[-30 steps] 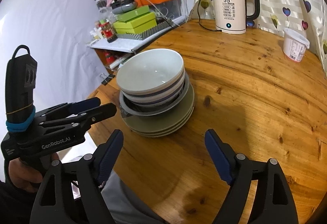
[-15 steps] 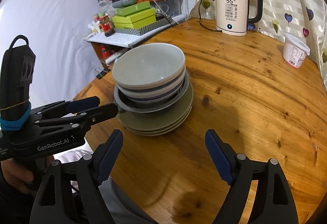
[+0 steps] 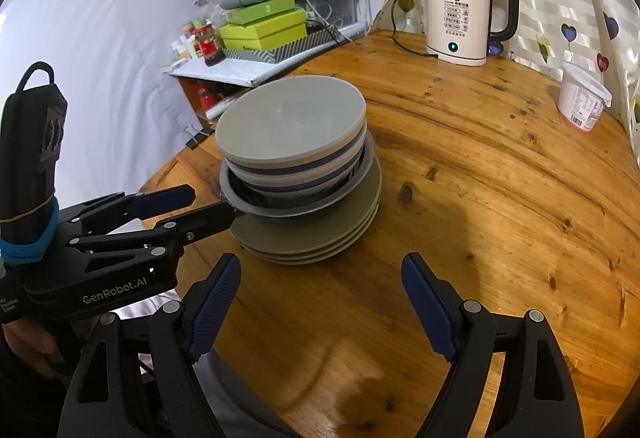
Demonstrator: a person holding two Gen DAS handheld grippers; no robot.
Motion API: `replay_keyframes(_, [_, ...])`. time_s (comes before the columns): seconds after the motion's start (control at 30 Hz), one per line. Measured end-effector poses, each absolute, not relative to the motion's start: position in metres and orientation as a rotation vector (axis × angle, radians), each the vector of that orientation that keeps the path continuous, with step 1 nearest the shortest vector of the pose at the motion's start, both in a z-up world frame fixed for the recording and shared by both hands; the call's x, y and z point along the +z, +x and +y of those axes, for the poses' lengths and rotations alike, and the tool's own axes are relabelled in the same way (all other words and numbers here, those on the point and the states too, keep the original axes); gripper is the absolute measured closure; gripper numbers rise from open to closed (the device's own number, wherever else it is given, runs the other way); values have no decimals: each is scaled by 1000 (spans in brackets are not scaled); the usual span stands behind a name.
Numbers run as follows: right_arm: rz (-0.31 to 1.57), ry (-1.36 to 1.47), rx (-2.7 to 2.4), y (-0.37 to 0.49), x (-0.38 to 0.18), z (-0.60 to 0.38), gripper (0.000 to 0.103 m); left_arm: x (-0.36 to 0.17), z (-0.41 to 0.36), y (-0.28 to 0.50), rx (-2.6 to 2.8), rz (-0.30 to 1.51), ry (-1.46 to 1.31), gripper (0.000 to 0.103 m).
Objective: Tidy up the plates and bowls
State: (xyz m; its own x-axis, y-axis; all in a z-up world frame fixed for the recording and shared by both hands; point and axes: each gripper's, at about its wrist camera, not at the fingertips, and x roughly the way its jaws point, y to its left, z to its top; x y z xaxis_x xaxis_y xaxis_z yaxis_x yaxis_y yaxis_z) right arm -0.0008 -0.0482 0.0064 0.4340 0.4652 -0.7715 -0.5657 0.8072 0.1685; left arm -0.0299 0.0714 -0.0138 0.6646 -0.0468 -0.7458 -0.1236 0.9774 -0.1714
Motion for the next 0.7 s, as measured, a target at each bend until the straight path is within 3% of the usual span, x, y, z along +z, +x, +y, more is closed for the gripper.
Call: replay_keyframes(0.7, [930, -118, 655, 0, 1, -45, 20, -21, 71, -26, 52, 859, -210, 46])
